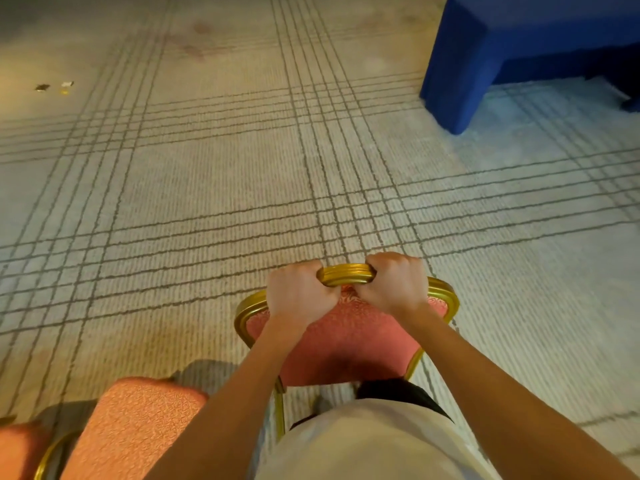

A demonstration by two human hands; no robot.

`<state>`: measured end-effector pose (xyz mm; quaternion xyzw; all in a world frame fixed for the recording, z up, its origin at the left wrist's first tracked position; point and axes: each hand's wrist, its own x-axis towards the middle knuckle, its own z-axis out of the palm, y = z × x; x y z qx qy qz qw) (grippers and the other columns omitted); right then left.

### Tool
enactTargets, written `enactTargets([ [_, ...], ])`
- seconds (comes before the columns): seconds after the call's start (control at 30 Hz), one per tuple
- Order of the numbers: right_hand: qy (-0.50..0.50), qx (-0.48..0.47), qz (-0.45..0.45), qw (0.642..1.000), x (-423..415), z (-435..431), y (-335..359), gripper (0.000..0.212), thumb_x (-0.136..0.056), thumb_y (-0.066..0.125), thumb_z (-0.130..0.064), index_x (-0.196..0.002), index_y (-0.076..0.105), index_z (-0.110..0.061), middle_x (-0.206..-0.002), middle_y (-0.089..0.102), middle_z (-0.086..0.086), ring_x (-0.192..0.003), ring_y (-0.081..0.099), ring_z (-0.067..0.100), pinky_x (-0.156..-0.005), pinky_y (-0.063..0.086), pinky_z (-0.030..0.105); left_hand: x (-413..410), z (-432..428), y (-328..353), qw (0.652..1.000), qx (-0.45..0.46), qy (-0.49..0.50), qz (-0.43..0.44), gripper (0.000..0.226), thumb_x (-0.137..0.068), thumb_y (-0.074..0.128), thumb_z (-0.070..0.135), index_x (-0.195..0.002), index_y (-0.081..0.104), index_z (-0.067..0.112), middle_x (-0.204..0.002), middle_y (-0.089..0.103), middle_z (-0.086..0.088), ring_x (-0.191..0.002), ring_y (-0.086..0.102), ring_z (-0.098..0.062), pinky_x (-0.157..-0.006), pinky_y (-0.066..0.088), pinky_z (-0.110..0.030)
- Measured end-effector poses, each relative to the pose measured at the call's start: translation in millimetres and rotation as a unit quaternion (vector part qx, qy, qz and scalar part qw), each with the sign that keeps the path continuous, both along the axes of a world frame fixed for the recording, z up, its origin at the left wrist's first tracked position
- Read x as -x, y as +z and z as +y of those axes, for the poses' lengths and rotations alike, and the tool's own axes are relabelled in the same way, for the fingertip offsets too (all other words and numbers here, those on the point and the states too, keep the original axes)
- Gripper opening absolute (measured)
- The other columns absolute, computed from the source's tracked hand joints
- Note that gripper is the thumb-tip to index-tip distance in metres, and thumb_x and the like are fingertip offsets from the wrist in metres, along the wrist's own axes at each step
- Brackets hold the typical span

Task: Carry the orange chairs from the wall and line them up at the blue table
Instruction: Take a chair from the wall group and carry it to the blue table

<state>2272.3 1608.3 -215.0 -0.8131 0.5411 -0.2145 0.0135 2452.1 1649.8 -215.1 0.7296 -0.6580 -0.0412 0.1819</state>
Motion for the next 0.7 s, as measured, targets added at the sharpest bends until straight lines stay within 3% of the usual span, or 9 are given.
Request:
enactTargets([
  [0.37, -0.080, 0.010, -0.038, 0.996, 90, -54, 3, 0.035, -0.071, 0.075, -0.036, -0.052, 0.050, -0.021, -0.049, 0.052, -0.007, -0.041, 0.049, 0.019, -0.042, 0.039, 0.025, 77, -86, 13, 0.993, 0.034, -0.117, -0.003, 0.041, -0.067, 0.072, 0.049, -0.051, 0.042, 0.026, -0.045, 0.046, 0.011, -0.042, 0.041, -0.008, -0.044, 0.017, -0.018],
  [0.57, -0.138, 0.025, -0.046, 0.989, 158, -103, 13, 0.039, -0.071, 0.075, -0.041, -0.052, 0.045, -0.023, -0.050, 0.056, -0.004, -0.043, 0.054, 0.022, -0.045, 0.040, 0.026, 147, -154, 23, 0.982, 0.075, -0.173, 0.004, 0.036, -0.066, 0.060, 0.051, -0.052, 0.042, 0.024, -0.046, 0.051, 0.007, -0.043, 0.052, -0.017, -0.046, 0.030, -0.024],
  [0.7, -0.162, 0.036, -0.060, 0.984, 195, -128, 18, 0.039, -0.069, 0.074, -0.041, -0.052, 0.045, -0.023, -0.050, 0.056, -0.004, -0.045, 0.056, 0.023, -0.044, 0.044, 0.030, 185, -192, 27, 0.976, 0.091, -0.196, 0.002, 0.037, -0.065, 0.066, 0.047, -0.051, 0.043, 0.022, -0.045, 0.049, 0.006, -0.043, 0.052, -0.019, -0.046, 0.031, -0.024],
])
